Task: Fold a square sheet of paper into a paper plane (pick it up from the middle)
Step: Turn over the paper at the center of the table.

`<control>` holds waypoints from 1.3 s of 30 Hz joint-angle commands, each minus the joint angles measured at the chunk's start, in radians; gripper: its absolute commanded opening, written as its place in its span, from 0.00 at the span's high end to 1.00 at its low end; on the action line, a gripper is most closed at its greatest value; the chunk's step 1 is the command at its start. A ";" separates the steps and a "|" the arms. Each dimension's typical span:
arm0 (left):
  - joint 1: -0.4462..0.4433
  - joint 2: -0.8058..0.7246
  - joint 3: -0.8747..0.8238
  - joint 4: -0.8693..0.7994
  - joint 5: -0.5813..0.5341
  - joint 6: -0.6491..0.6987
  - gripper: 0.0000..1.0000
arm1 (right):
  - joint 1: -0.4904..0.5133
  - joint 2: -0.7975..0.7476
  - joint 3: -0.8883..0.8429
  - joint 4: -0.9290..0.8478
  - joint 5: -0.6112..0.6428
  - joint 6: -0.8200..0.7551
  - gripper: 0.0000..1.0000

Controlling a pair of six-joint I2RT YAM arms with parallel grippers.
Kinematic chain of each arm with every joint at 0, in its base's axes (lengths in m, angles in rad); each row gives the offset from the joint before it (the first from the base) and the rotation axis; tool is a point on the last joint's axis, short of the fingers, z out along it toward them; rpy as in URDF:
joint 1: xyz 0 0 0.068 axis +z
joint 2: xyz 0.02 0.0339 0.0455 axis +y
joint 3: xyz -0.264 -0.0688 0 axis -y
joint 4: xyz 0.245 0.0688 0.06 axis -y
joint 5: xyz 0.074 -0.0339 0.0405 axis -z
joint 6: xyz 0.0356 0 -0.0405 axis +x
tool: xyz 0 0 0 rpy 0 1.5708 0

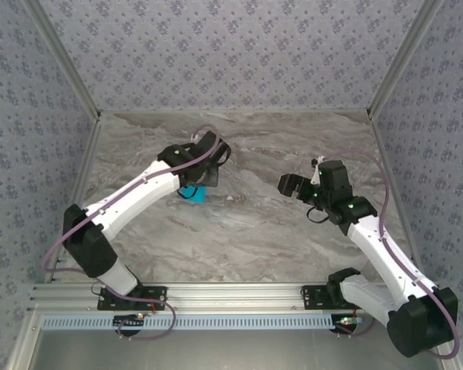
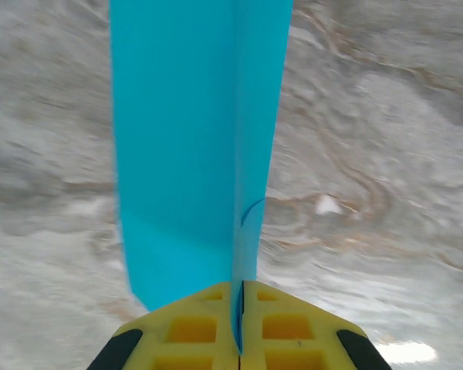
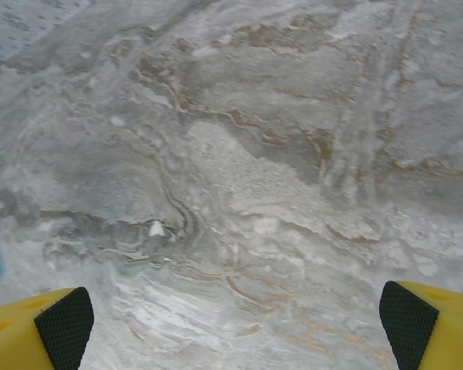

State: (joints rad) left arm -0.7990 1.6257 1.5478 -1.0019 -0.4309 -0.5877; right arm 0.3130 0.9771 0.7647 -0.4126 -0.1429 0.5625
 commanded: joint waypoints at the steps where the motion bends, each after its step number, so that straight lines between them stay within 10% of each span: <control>1: -0.036 0.133 0.058 -0.227 -0.320 -0.004 0.94 | -0.014 0.009 -0.006 -0.058 0.070 0.020 0.00; 6: -0.079 0.301 0.087 -0.236 -0.406 -0.062 0.93 | -0.028 0.012 -0.007 -0.106 0.109 0.034 0.00; 25: -0.190 0.574 0.100 -0.038 -0.190 -0.107 0.86 | -0.083 0.070 -0.008 -0.147 0.109 0.045 0.00; 39: -0.187 0.325 0.052 0.203 0.237 -0.048 0.40 | -0.114 0.089 0.023 -0.163 0.076 0.092 0.00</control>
State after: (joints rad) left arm -0.9867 2.0762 1.6001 -0.8879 -0.3538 -0.6495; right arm 0.2066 1.0527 0.7563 -0.5514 -0.0467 0.6304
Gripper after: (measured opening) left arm 0.591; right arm 0.999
